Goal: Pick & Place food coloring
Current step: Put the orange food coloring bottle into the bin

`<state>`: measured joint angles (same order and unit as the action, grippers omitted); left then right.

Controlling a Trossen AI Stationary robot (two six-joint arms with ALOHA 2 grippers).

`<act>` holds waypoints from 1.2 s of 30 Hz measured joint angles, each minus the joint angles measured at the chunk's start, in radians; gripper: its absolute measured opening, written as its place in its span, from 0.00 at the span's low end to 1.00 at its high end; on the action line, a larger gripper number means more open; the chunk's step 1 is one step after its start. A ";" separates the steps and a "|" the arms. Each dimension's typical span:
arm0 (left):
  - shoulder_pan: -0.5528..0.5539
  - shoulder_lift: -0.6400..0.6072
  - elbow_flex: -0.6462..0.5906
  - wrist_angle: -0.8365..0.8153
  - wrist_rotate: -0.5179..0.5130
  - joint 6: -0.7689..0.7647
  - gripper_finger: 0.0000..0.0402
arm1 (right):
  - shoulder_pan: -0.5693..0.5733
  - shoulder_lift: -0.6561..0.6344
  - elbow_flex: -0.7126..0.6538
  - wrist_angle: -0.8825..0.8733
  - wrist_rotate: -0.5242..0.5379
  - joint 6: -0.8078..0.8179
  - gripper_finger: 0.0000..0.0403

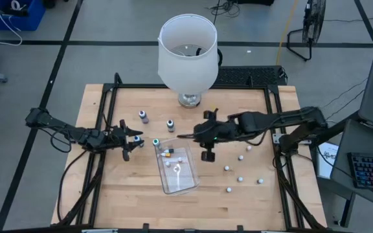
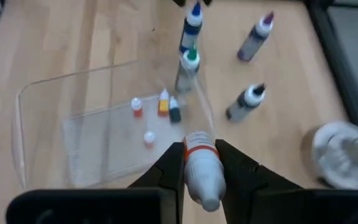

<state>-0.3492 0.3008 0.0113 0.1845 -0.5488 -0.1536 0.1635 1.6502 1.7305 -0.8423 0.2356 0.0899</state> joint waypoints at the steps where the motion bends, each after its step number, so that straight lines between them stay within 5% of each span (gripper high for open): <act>1: 0.000 0.000 0.000 0.000 0.000 0.000 0.48 | 0.009 0.037 0.061 -0.034 0.006 -0.015 0.14; 11: 0.000 0.000 0.000 0.000 0.000 0.000 0.48 | 0.054 0.484 0.615 -0.274 -0.027 -0.120 0.14; 16: 0.000 0.000 0.000 0.001 0.000 0.000 0.48 | 0.065 0.577 0.594 -0.239 -0.108 -0.137 0.14; 36: 0.000 0.000 0.000 0.000 0.000 0.000 0.48 | 0.108 0.800 0.592 -0.265 -0.119 -0.158 0.14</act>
<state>-0.3492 0.3008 0.0113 0.1848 -0.5488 -0.1535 0.2718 2.4505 2.3222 -1.1069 0.1168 -0.0681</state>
